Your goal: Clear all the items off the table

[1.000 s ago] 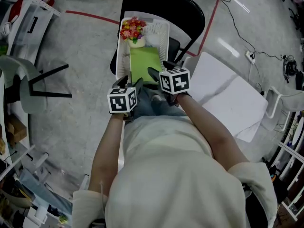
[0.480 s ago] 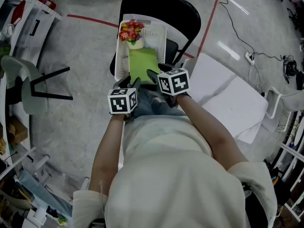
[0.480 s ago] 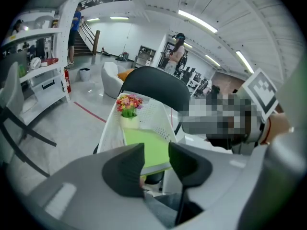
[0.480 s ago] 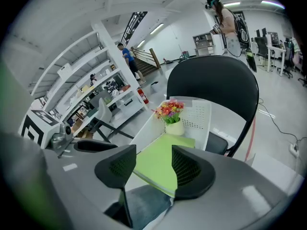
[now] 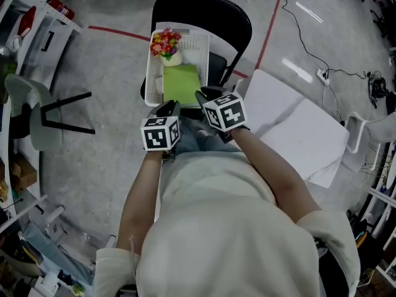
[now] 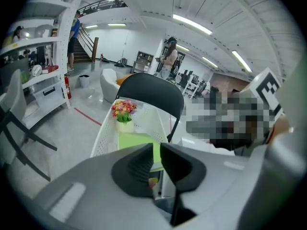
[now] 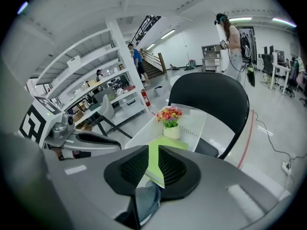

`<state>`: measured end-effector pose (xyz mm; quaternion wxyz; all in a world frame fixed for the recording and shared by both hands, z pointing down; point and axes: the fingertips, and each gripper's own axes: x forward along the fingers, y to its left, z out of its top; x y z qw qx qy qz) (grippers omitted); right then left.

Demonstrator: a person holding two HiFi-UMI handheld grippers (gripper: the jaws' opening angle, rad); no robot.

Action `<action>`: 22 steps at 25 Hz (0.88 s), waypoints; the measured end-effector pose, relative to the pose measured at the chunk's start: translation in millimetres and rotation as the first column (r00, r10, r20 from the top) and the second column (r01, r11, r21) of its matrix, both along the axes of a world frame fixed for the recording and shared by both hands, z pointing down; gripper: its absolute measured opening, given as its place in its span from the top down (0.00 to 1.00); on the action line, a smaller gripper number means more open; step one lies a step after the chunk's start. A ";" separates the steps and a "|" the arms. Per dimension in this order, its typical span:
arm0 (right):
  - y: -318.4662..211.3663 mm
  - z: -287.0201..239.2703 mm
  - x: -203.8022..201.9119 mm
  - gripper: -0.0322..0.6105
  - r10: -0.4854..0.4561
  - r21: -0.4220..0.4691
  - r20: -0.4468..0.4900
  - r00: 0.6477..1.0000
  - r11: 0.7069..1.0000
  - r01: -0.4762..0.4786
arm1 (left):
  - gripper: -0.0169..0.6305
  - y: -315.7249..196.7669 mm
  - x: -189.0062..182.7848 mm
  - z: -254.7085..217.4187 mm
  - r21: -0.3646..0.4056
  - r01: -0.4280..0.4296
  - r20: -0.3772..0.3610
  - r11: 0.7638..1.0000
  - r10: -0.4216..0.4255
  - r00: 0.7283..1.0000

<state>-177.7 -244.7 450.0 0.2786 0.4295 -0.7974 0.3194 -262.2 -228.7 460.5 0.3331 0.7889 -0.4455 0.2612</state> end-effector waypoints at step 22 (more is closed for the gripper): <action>92.5 -60.3 95.4 0.95 0.224 0.147 0.026 0.974 0.963 -0.225 | 0.96 59.4 83.1 -55.2 0.106 -0.112 -0.050 0.988 0.118 0.992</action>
